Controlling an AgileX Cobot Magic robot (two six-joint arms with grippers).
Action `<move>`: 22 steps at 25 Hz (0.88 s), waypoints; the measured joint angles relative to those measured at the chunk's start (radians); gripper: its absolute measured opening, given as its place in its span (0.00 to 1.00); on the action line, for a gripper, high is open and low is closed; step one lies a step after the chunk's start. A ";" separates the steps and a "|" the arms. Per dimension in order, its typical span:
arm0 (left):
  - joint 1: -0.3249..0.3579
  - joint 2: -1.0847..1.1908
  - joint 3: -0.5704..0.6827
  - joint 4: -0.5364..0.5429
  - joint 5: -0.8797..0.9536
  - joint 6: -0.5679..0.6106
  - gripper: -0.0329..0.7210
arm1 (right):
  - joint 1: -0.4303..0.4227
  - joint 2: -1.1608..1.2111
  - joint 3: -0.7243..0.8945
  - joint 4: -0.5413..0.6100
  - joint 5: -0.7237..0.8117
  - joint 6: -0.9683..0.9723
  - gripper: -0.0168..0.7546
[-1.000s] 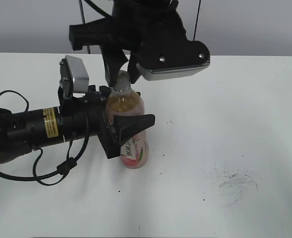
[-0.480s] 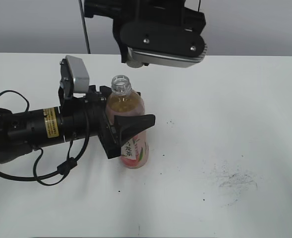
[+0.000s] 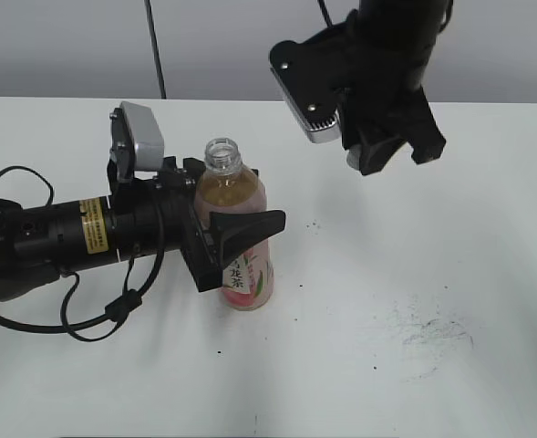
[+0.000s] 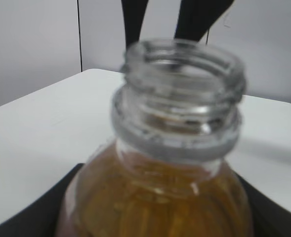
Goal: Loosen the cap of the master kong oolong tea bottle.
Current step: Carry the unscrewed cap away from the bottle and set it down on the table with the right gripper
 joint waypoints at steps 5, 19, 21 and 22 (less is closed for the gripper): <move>0.000 0.000 0.000 -0.001 0.000 0.000 0.63 | -0.072 0.022 0.080 0.132 0.000 0.359 0.37; 0.000 0.000 0.000 -0.001 0.000 0.000 0.63 | -0.115 0.190 0.328 0.154 -0.091 1.026 0.37; 0.000 0.000 0.000 -0.001 0.000 0.000 0.63 | -0.115 0.190 0.332 0.146 -0.149 1.053 0.37; 0.000 0.000 0.000 -0.001 0.000 0.000 0.63 | -0.115 0.190 0.332 0.138 -0.178 1.064 0.37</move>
